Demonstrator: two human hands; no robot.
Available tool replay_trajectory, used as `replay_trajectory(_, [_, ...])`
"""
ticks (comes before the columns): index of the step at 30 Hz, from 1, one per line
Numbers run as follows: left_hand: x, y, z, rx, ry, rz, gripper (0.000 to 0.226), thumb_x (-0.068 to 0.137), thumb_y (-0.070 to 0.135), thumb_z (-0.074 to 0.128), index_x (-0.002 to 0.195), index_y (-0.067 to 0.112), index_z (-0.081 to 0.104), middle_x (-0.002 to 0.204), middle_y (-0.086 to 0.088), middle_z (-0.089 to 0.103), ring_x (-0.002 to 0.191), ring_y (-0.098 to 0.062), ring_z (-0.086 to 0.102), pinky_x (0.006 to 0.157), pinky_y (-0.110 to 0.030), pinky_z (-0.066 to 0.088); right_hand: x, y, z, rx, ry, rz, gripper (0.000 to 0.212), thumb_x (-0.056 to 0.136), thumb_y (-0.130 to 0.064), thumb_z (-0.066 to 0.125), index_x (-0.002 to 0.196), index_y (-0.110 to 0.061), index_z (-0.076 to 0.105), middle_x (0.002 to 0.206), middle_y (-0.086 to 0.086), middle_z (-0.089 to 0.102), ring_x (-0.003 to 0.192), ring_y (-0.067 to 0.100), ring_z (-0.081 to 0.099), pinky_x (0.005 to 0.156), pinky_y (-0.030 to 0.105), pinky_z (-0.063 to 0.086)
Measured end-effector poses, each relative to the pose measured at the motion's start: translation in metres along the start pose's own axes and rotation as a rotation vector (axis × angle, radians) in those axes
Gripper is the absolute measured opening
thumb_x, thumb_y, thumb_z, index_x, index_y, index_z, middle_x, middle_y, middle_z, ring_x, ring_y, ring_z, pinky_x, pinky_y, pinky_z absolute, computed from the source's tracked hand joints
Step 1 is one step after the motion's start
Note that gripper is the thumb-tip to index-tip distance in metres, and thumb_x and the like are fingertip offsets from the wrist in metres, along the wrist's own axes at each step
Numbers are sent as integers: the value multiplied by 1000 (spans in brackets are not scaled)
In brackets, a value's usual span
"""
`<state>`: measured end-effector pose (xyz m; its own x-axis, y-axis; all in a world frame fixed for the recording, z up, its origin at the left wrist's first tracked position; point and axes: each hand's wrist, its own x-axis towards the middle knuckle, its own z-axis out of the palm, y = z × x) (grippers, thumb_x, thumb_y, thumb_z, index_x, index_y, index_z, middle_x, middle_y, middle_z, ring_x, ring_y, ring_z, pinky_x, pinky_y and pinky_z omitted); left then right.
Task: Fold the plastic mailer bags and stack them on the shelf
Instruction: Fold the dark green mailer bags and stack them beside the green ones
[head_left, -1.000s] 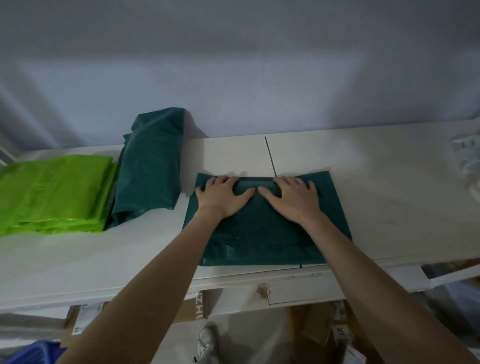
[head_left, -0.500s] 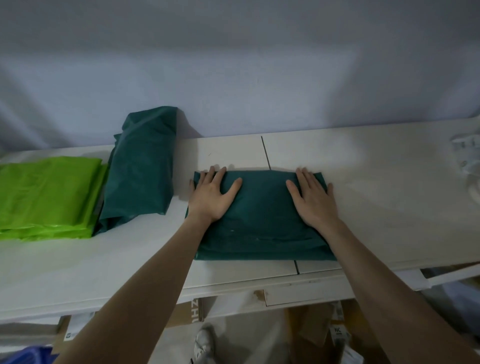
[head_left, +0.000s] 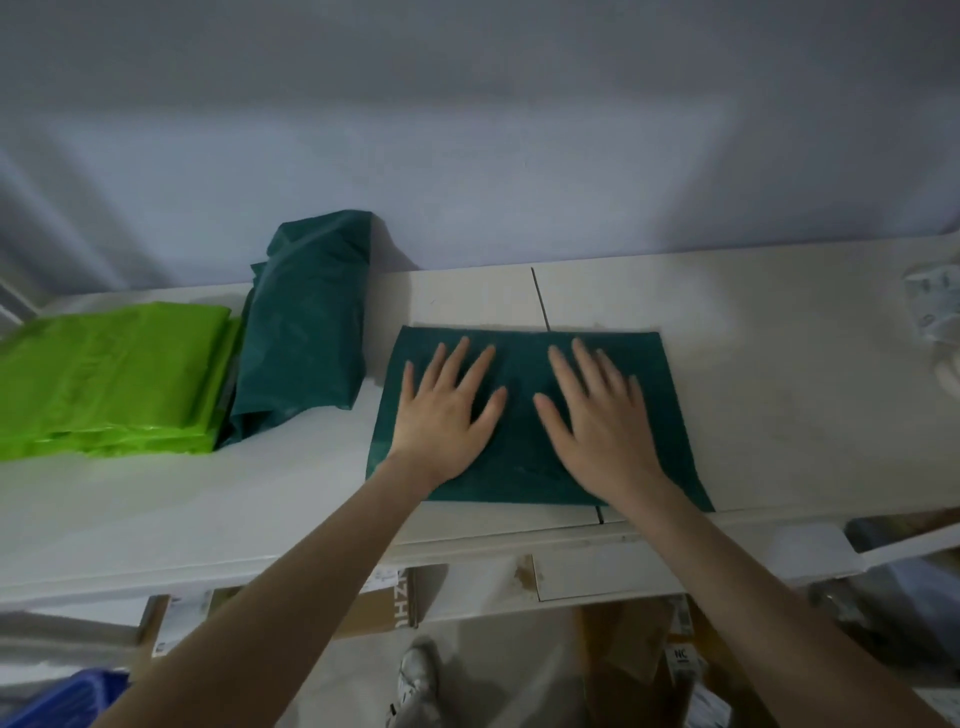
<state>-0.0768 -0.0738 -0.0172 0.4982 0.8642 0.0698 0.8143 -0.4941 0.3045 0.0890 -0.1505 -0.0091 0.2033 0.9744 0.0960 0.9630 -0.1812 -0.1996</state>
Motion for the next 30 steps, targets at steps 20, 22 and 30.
replay_trajectory(20, [62, 0, 26, -194, -37, 10, 60, 98, 49, 27, 149, 34, -1, 158, 4, -12, 144, -15, -17, 113, -47, -14, 62, 25, 22, -87, -168, -42, 60, 95, -58, 14, 148, -37, -3, 158, -8, -11, 145, 20, -14, 114, 56, -7])
replay_trajectory(22, [60, -1, 22, -250, 4, 40, 57, 100, 43, 27, 150, 30, 4, 159, 3, -7, 145, -14, -13, 114, -41, -12, 63, 22, 19, -80, -165, -29, 59, 97, -56, 17, 149, -35, 0, 158, -7, -12, 145, 20, -15, 113, 56, -8])
replay_trajectory(30, [8, -26, 3, -145, 208, 56, 42, 99, 23, 31, 135, 8, 45, 138, -8, 43, 122, -26, 44, 104, -33, 34, 23, -48, 26, 62, 180, -226, 48, 89, -18, 34, 131, -5, 51, 142, 10, 46, 127, 27, 45, 100, 44, 42])
